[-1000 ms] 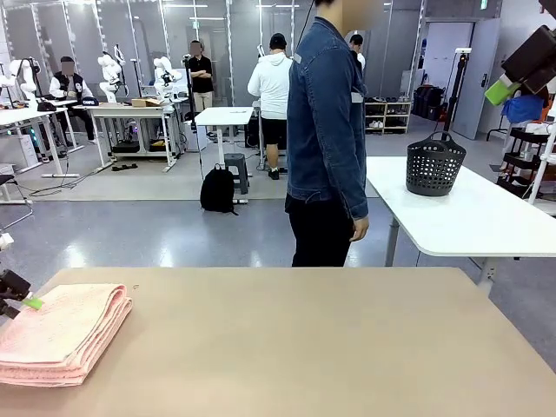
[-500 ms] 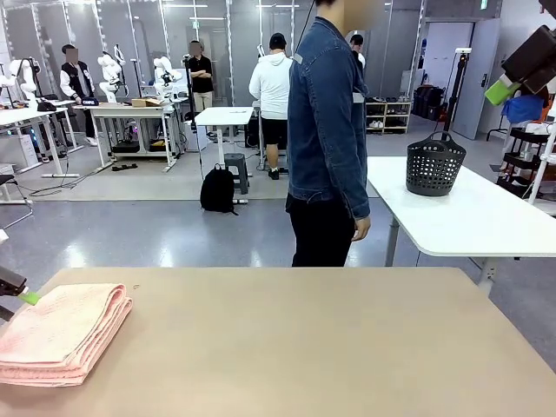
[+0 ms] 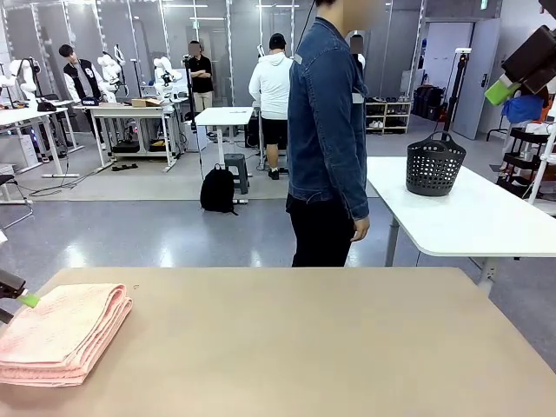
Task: Fold the towel.
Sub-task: Pick up the 100 cm Hotel Towel and place it on the left side of the table.
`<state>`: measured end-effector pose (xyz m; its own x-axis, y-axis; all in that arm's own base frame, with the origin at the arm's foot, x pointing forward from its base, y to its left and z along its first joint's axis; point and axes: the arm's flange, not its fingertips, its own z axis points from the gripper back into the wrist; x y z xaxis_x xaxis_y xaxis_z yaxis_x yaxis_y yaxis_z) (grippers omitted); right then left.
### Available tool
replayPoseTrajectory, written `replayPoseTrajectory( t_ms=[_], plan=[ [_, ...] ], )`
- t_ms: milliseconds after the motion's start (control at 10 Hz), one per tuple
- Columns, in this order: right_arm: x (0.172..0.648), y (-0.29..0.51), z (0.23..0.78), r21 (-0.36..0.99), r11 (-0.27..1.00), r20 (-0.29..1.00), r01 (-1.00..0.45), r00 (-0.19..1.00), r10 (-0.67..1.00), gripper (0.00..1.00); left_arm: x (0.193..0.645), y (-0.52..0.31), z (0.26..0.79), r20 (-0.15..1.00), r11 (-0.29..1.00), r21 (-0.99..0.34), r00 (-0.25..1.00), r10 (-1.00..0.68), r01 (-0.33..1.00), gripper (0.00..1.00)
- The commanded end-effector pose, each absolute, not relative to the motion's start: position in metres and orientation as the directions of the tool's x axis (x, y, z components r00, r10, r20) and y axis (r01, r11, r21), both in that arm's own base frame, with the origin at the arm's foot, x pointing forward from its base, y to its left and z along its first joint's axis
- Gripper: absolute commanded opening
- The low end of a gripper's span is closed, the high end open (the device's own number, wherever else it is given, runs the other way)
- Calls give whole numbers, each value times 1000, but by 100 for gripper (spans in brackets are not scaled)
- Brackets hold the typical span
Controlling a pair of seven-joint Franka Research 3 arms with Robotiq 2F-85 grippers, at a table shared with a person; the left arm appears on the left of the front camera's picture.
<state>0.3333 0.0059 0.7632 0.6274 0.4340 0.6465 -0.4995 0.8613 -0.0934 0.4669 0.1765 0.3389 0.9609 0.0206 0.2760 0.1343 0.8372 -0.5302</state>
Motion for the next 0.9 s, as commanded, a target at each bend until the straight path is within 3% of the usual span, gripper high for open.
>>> replayPoseTrajectory(
  t_ms=[0, 800],
  plan=[
    [333, 7, 763, -93, 865, 646, -493, 631, 429, 100, 472, 178, 340, 276, 839, -528, 961, 20, 134, 100],
    [333, 7, 763, -93, 865, 646, -493, 631, 429, 100, 472, 178, 340, 276, 839, -528, 961, 20, 134, 100]
  ],
)
